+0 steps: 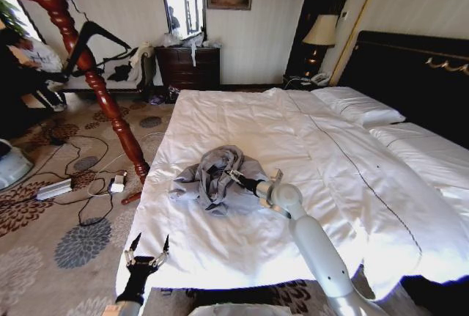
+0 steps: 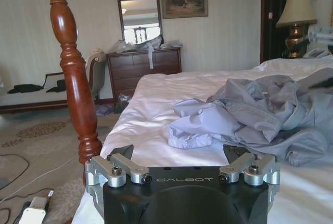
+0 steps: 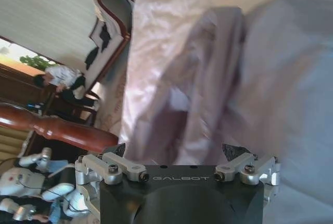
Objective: Pick up the clothes from the bed and hang them on the clothes hanger.
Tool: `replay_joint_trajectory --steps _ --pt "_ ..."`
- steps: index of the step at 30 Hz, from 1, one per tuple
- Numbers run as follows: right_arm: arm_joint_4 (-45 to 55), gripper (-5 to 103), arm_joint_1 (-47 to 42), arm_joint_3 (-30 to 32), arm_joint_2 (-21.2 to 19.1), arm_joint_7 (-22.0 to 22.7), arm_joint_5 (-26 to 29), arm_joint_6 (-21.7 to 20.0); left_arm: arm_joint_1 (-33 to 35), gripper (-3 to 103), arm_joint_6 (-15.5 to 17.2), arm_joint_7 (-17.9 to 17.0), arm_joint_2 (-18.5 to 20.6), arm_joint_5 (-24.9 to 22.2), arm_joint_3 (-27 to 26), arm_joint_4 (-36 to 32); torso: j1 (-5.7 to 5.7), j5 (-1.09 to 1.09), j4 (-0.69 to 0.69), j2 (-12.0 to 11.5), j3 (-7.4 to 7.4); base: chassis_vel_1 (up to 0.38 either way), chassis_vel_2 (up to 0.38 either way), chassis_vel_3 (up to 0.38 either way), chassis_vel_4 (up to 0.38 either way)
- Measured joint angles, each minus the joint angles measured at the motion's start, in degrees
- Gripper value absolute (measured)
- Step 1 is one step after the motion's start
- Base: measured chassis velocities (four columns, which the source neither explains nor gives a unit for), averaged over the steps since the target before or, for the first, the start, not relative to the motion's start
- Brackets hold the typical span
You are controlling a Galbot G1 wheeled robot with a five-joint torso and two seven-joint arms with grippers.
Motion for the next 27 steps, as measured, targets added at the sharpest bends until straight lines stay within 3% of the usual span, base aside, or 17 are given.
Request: replay_joint_trajectory --steps 22,27 --pt "-3.4 103 1.9 -1.1 0.4 -0.1 -2.2 -2.2 0.2 98 0.7 0.2 0.0 -1.4 -0.4 -0.4 -0.01 0.01 0.0 0.0 0.0 0.0 0.0 0.0 0.0" --pt "-4.0 90 2.3 -1.8 0.9 -0.2 -2.5 -2.2 0.2 98 1.1 0.1 0.0 -2.6 -0.6 -0.5 -0.01 0.0 0.0 0.0 0.0 0.0 0.0 0.0 0.0"
